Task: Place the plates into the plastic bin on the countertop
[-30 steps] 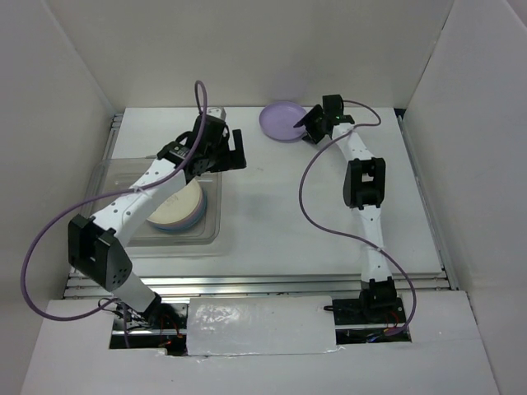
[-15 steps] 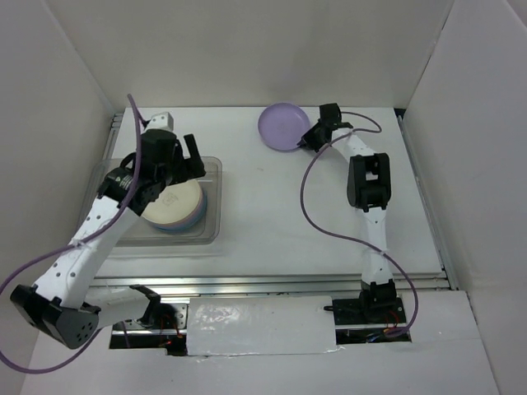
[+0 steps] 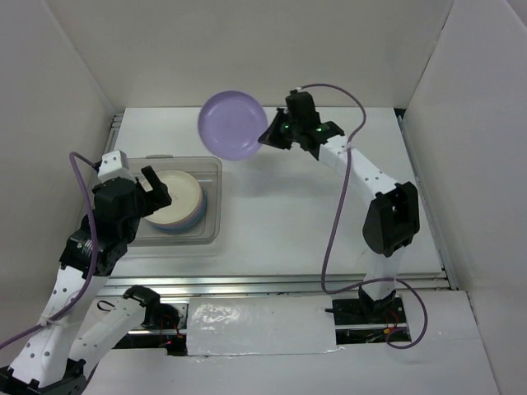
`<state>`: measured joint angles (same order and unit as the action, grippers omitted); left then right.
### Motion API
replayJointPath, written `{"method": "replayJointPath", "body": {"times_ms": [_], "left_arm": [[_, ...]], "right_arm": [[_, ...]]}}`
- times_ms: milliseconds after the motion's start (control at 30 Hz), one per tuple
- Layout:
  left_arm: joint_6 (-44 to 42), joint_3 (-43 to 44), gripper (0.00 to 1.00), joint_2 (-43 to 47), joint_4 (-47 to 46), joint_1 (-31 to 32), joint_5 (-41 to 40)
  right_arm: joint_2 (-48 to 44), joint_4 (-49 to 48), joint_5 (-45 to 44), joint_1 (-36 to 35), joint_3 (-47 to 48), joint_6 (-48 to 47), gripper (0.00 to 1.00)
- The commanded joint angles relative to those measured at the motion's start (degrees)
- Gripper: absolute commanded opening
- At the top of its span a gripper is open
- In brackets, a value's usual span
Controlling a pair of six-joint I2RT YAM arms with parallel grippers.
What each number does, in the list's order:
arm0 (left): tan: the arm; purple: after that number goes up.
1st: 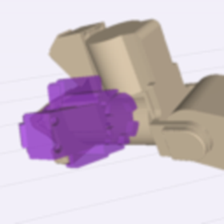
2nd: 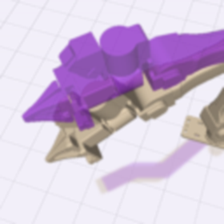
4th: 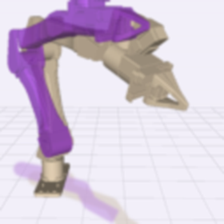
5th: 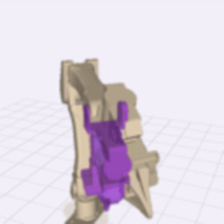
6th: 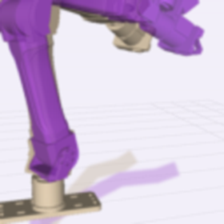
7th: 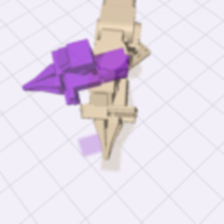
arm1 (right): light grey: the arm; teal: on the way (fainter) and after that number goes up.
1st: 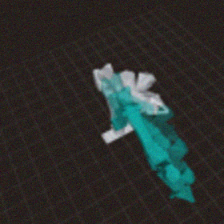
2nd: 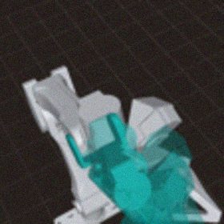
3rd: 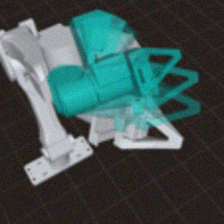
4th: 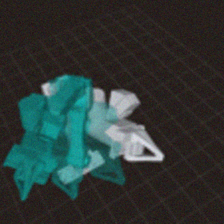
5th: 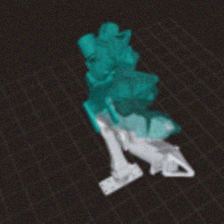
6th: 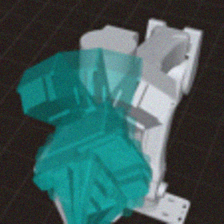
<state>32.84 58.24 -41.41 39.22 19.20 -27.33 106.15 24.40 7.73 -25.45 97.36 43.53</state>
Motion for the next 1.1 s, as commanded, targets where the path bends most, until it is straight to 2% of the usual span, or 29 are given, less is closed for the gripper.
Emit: {"method": "replayJointPath", "body": {"times_ms": [0,167,433,900,1067], "left_arm": [[-0.6,-0.2,0.99,2.6,-3.9,-1.1,-3.6],[-0.9,-2.8,0.99,7.1,-7.0,-3.7,-2.2],[-1.1,-1.8,0.99,3.9,-5.4,-4.4,-1.7],[-1.3,-2.4,0.99,4.0,-6.0,-4.7,-0.4],[-1.3,-2.5,0.99,4.4,-6.2,-4.6,-0.1]], "right_arm": [[1.9,3.2,5.3,-5.2,3.5,-2.7,0.0],[8.6,7.0,6.6,-13.4,11.2,-2.8,0.0],[16.0,10.0,5.5,-20.9,17.8,-1.2,0.0],[26.6,9.1,4.2,-22.1,27.0,4.5,0.03],[30.2,10.1,4.5,-22.4,31.5,5.3,0.08]]}}
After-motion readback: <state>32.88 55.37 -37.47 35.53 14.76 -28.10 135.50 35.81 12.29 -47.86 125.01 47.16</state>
